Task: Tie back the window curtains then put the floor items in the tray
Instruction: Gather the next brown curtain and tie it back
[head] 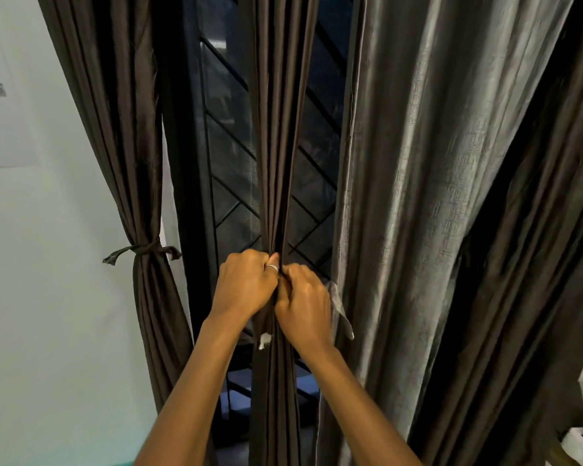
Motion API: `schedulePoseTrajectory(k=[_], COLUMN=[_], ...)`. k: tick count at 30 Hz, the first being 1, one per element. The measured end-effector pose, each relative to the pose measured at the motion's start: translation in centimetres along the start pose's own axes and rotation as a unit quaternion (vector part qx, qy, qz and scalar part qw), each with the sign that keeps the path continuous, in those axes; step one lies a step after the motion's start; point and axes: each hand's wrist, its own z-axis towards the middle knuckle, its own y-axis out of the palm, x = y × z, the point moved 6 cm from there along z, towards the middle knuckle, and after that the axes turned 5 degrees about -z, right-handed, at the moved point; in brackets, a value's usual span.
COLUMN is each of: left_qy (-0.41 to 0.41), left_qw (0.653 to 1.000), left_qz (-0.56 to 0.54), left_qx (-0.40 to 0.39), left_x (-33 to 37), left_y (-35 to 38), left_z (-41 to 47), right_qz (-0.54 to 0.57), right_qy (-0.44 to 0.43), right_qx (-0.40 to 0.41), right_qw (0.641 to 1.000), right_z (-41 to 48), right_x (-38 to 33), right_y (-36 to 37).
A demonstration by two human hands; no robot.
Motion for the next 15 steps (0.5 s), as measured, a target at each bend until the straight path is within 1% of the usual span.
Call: schedulePoseTrajectory(k=[4, 8, 11, 15], left_qy=[-0.003, -0.037, -0.029, -0.046], left_qw=[1.000, 0.998, 1.000, 0.997], left_qz=[-0.021, -0.054, -0.009, 0.042], left_qx=[-0.006, -0.020, -0.005, 0.046], left_x=[0.7, 1.7, 3.0, 3.2], left_y=[0.5, 1.2, 1.3, 0.9], left_z=[-0.3, -0.8, -1.1, -1.2], right_qz=[-0.009, -0.006, -0.020, 0.015], right_qy=[0.002, 0.000, -0.009, -0.006], right_qx=[0.009, 0.018, 0.010, 0.027], right_qw=[1.000, 1.000, 1.000, 1.000], right_z=[-0.5, -0.8, -0.9, -1.2], right_x=[0.1, 0.6, 0.9, 1.2], right_y=[-0.7, -1.4, -1.4, -1.6])
